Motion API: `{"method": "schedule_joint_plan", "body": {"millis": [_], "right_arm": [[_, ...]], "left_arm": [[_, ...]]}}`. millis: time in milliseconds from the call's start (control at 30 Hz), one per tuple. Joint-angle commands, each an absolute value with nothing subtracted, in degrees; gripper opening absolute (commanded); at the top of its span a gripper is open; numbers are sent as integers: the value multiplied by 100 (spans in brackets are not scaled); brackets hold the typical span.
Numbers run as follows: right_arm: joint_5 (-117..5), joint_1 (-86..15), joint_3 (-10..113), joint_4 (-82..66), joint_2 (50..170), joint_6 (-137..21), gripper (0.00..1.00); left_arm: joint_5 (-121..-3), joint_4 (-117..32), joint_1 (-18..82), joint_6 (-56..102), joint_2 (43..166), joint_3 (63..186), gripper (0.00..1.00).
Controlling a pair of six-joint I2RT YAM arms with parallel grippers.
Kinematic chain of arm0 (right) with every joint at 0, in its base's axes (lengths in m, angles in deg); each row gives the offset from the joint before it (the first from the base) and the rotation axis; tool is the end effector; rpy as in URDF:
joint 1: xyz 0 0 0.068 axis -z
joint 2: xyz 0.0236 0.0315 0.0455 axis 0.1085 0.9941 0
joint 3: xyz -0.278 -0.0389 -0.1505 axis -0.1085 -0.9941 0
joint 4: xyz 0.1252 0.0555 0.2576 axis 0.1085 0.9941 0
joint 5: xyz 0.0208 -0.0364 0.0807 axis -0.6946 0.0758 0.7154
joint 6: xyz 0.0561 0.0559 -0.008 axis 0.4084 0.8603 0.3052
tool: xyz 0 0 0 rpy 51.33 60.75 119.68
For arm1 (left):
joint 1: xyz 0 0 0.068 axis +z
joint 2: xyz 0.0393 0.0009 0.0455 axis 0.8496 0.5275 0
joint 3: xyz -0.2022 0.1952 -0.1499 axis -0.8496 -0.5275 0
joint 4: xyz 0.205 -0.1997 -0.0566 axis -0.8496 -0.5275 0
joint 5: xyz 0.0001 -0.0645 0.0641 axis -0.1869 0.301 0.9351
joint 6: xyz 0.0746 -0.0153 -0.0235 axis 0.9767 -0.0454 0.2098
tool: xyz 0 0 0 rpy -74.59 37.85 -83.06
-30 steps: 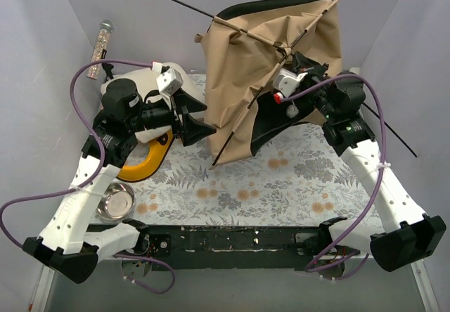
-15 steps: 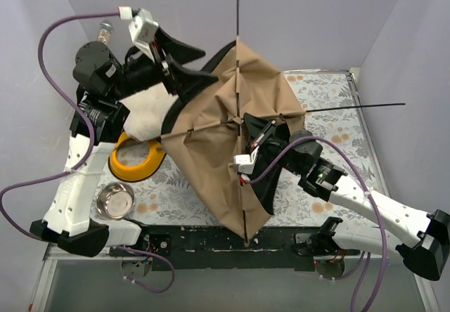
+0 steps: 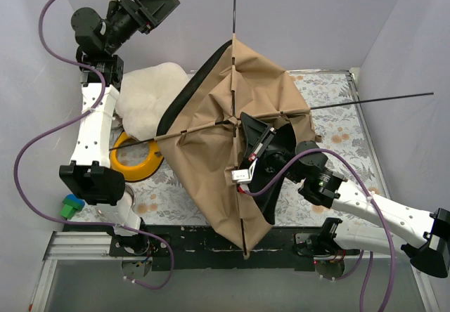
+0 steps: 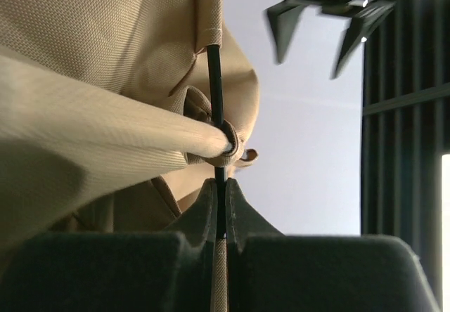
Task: Set up the pet tent
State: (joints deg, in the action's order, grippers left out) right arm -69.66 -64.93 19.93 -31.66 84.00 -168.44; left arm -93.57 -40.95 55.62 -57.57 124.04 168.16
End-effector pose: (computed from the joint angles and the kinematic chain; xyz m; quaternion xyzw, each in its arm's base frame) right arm 0.1432 0.2225 0.4040 -0.6159 0.1344 -0.3240 0.7055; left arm 0.4006 -0.0619 0.6273 -0.1562 0.5657 -0.7041 0.3998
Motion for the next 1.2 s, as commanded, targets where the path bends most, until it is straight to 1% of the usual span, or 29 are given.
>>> {"method": "schedule_joint_plan", "body": {"millis": [0, 133, 300, 433, 500, 533, 567, 633, 667, 700, 767, 800, 867, 933, 1000, 1067, 1167], "right_arm": [[-6743, -6678, 1980, -3540, 8088, -17372, 1], [-6524, -6775, 1831, -3416, 7974, -17521, 1], [-6506, -6863, 1769, -3372, 8044, -17592, 1], [-7260, -6785, 1602, -4126, 8430, -17732, 1], [-7158, -6548, 1444, -4802, 8562, -17837, 1], [-7096, -6425, 1357, -5118, 8641, -17916, 1], [-7043, -6328, 1295, -5521, 8720, -17943, 1], [-6868, -6231, 1198, -6121, 8861, -18048, 1], [-6771, -6231, 1180, -6280, 8887, -18066, 1], [-6665, -6231, 1145, -6325, 8888, -18084, 1], [-6454, -6230, 988, -6500, 8879, -18180, 1], [-6236, -6231, 908, -6553, 8888, -18259, 1], [-5980, -6231, 759, -6729, 8896, -18356, 1], [-5821, -6248, 671, -6957, 8966, -18453, 3], [-5646, -6257, 626, -7238, 9063, -18514, 4], [-5522, -6301, 644, -7239, 9098, -18567, 5], [-5373, -6432, 670, -7108, 9134, -18629, 5]], "left_arm": [[-9965, -3087, 5378, -6560, 12646, 17024, 92], [-10115, -3059, 5053, -6595, 12647, 16770, 93], [-10281, -2727, 4999, -6727, 12314, 15743, 93], [-11237, -1568, 5341, -6649, 11726, 14864, 92], [-11616, -1232, 5552, -6334, 11321, 14442, 94], [-11722, -1336, 5648, -6123, 11102, 14344, 94], [-11802, -1746, 5771, -5843, 10926, 14378, 94], [-11724, -3044, 6184, -5559, 10959, 14693, 95], [-11688, -3599, 6377, -5698, 11099, 14869, 94], [-11827, -3735, 6553, -6082, 11231, 14896, 93], [-12319, -2618, 6756, -7424, 11442, 14556, 95], [-12347, -2246, 6774, -7735, 11530, 14510, 97], [-12198, -2348, 6740, -7615, 11618, 14554, 98], [-12215, -1901, 6687, -7887, 11767, 14624, 98], [-12198, -1829, 6652, -8062, 11969, 14791, 98], [-12110, -1567, 6547, -8230, 12110, 14887, 98], [-12014, -1627, 6231, -8248, 12286, 14985, 98]]}}
